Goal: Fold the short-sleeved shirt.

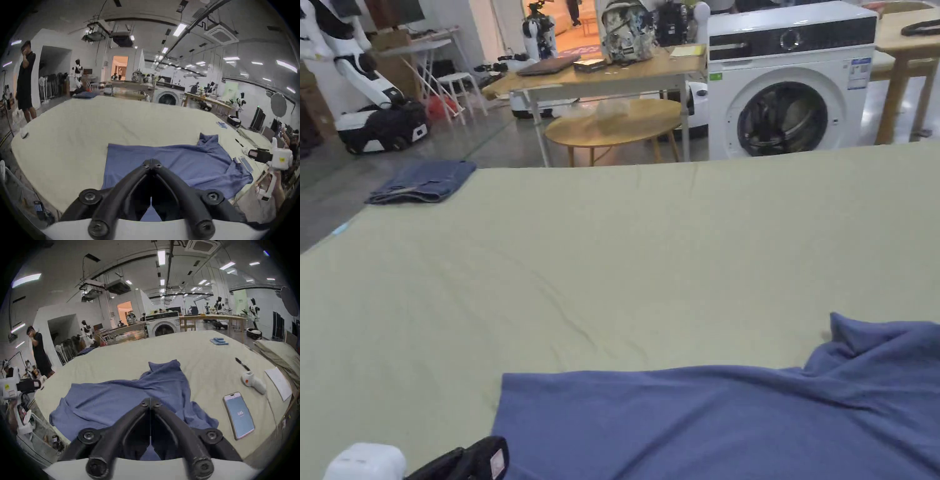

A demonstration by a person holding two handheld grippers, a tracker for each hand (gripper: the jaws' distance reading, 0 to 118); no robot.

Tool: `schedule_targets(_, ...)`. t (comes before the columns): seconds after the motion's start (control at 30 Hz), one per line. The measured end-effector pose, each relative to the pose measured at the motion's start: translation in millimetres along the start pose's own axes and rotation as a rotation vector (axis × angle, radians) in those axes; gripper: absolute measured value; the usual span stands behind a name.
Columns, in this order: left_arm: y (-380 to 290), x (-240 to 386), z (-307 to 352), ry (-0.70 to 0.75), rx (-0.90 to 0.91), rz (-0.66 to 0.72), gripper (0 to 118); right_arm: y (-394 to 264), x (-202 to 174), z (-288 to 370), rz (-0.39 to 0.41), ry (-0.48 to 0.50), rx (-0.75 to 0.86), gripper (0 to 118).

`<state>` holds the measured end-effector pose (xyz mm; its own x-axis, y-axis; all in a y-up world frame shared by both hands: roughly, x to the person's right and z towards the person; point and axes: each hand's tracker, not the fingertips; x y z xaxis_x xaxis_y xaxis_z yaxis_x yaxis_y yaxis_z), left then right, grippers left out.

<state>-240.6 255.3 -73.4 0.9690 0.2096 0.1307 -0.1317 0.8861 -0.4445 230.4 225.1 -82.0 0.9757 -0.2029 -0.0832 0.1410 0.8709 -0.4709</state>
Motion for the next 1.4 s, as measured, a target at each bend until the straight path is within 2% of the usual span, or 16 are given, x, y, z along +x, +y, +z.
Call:
schedule_targets(0.1, 17.0, -39.0, -28.6, 0.060, -0.053, 0.040, 0, -3.2, 3.6, 1.6, -0.016, 0.011, -0.009, 0)
schedule_targets(0.13, 24.8, -52.8, -46.2, 0.069, -0.139, 0.046, 10, -6.8, 10.5, 1.5, -0.026, 0.007, -0.012, 0)
schedule_targets(0.2, 41.1, -68.0, -91.5, 0.037, -0.241, 0.053, 57, -12.7, 21.0, 2.1, -0.070, 0.010, -0.035, 0)
schedule_targets(0.27, 44.6, -86.4, -138.3, 0.023, -0.286, 0.064, 64, -18.5, 26.9, 2.4, -0.122, 0.000, -0.056, 0)
schedule_targets(0.43, 36.6, -122.1, -239.2, 0.169, -0.438, 0.099, 61, -27.9, 41.2, 12.9, -0.134, -0.055, -0.098, 0)
schedule_targets(0.47, 33.2, -126.4, -251.4, 0.199, -0.460, 0.119, 43, -28.8, 43.9, 14.6, -0.133, -0.068, -0.104, 0)
schedule_targets(0.63, 25.6, -138.1, -279.0, 0.137, -0.515, 0.078, 0, -19.6, 57.6, 7.7, -0.118, -0.096, -0.142, 0)
schedule_targets(0.73, 27.1, -121.4, -278.9, 0.227, -0.564, -0.034, 0, 11.7, 61.1, -21.1, -0.077, -0.066, -0.130, 0)
schedule_targets(0.77, 27.7, -120.4, -279.7, 0.230, -0.563, -0.028, 0, 25.5, 63.5, -35.8, -0.080, -0.040, -0.130, 12)
schedule_targets(0.8, 28.7, -119.2, -279.6, 0.233, -0.562, -0.028, 0, 40.4, 67.3, -56.7, -0.087, -0.030, -0.154, 53)
schedule_targets(0.83, 26.4, -123.4, -279.4, 0.236, -0.566, -0.028, 0, 55.0, 71.7, -81.7, -0.099, -0.017, -0.201, 80)
schedule_targets(0.87, 26.7, -124.7, -279.2, 0.241, -0.564, -0.029, 0, 66.3, 76.6, -104.7, -0.105, -0.019, -0.230, 86)
schedule_targets(1.0, 25.1, -130.3, -279.0, 0.225, -0.564, 0.005, 0, 98.6, 97.3, -208.3, -0.076, -0.131, -0.366, 76)
schedule_targets(1.17, 28.5, -137.7, -284.5, 0.208, -0.574, 0.045, 0, 81.4, 118.5, -288.3, -0.055, -0.241, -0.591, 22)
schedule_targets(1.23, 26.9, -136.7, -284.2, 0.209, -0.574, 0.040, 0, 75.9, 106.9, -281.0, 0.000, -0.257, -0.542, 2)
schedule_targets(1.4, 27.6, -122.9, -269.5, 0.198, -0.495, 0.010, 0, 83.5, 104.1, -256.6, 0.048, -0.238, -0.435, 0)
